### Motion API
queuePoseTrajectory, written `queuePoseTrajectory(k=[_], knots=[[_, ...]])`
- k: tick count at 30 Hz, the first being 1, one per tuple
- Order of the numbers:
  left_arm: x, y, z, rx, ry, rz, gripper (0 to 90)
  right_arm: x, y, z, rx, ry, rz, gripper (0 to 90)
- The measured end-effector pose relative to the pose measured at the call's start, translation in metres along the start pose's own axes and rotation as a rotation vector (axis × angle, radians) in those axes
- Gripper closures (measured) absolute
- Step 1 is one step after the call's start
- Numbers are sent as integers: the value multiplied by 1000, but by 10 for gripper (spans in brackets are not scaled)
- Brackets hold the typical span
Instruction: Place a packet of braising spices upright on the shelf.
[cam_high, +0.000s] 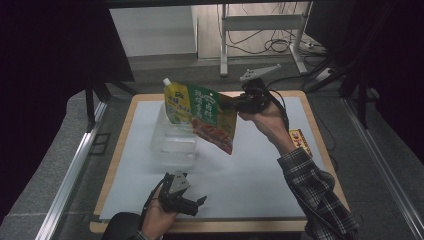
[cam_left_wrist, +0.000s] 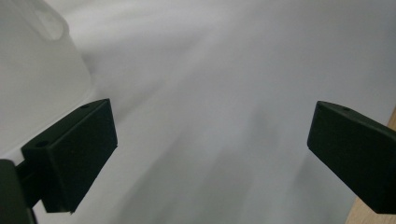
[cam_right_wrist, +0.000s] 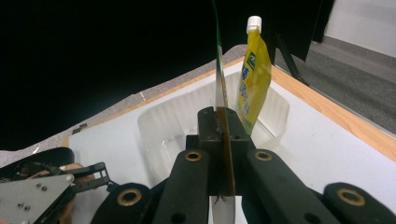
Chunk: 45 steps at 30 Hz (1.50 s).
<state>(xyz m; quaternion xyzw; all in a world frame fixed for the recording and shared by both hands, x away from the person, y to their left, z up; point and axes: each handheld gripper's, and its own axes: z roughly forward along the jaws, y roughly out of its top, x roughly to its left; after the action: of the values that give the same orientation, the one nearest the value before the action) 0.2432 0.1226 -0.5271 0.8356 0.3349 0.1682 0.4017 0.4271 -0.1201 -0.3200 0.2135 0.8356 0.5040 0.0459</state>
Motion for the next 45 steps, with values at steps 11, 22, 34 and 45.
queuePoseTrajectory(k=[11,22,34,45], knots=[[2,-4,-4,3,-2,-25,21,1,10,25,-11,17,-15,887],[2,-5,-6,-1,-4,-26,23,2,27,57,-13,41,-36,887],[2,-6,-7,-1,-8,-27,24,1,43,96,-19,64,-39,888],[2,-6,-7,1,-16,-25,25,4,50,130,-26,96,-59,888]])
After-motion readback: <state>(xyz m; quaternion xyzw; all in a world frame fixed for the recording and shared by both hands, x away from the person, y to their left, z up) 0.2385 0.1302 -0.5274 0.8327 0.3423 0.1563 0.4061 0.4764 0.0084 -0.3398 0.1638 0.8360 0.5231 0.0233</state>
